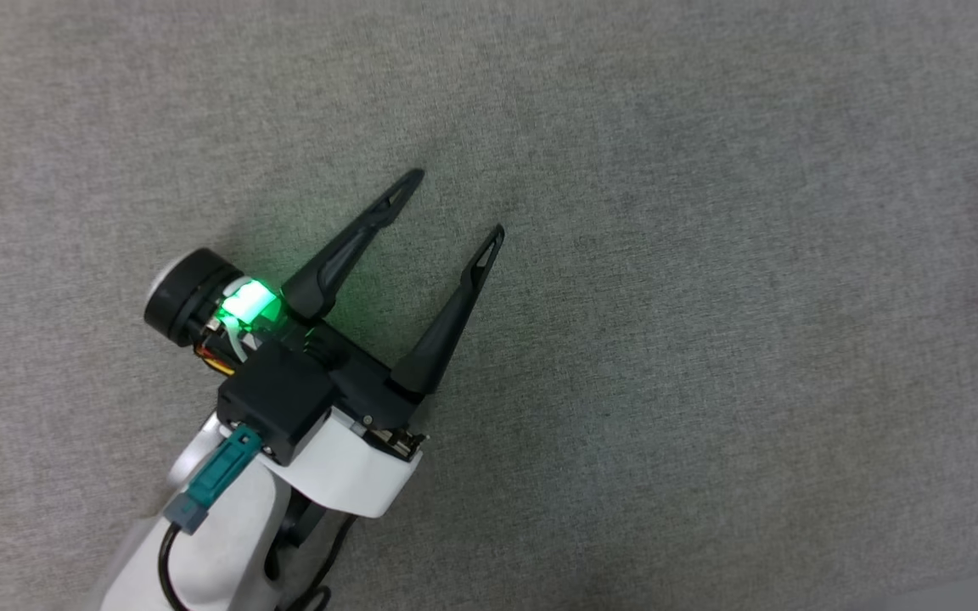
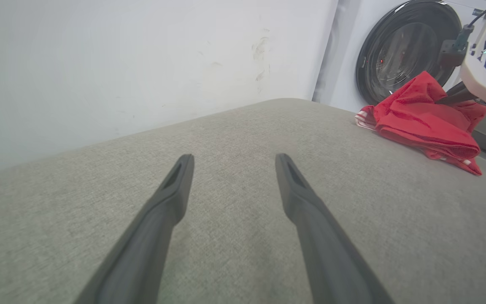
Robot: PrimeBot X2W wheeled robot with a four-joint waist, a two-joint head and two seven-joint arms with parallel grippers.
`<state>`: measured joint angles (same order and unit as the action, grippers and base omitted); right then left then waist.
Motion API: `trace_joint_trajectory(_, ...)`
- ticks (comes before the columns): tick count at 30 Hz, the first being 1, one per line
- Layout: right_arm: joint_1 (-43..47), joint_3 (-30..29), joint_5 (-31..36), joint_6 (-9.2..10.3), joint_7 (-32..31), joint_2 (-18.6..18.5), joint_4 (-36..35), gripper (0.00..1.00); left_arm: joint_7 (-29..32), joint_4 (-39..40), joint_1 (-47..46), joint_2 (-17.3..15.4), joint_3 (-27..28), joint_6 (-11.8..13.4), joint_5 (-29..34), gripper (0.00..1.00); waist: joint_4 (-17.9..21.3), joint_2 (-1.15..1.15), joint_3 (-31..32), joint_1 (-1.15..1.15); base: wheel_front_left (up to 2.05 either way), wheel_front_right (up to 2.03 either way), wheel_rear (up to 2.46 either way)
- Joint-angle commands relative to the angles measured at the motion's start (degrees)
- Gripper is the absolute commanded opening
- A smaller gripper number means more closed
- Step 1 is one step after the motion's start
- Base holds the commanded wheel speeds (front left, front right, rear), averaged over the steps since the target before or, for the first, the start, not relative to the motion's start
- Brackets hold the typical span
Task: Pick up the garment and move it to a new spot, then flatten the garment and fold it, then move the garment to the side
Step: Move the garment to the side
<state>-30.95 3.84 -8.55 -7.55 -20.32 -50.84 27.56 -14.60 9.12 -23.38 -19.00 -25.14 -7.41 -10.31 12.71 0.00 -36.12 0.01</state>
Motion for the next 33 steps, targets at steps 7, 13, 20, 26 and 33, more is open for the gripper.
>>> trace_joint_trajectory(7,-1.8,-6.2,5.7,0.13,1.9,2.2,5.0,0.0,1.0,3.8,-1.5,-0.8,0.2,0.3,0.0,1.0,-0.9,0.0,-2.4,-0.01,0.0,0.0,0.0)
trace_joint_trajectory(13,-1.8,-10.9,9.8,0.12,2.2,5.7,4.4,1.0,0.9,3.6,-0.6,-0.8,0.1,0.8,-0.6,1.0,-1.6,0.0,-1.3,-0.01,0.0,0.0,0.0)
trace_joint_trajectory(20,0.1,-12.7,11.2,0.13,1.9,10.0,-5.8,1.0,-0.3,-1.6,2.3,0.9,2.3,2.6,-3.2,1.0,-2.8,0.0,6.7,-0.01,0.0,0.0,0.0)
trace_joint_trajectory(26,1.2,-11.5,7.0,0.12,3.7,15.7,-16.0,1.0,-0.7,-5.2,5.8,2.2,6.9,4.2,-4.8,1.0,-4.5,0.0,14.7,-0.01,0.0,0.0,0.0)
trace_joint_trajectory(33,5.3,-8.9,2.0,0.11,7.0,26.1,-26.6,1.0,-0.6,-6.7,11.4,4.1,12.8,5.2,-5.1,1.0,-6.8,0.0,22.0,-0.01,0.0,0.0,0.0)
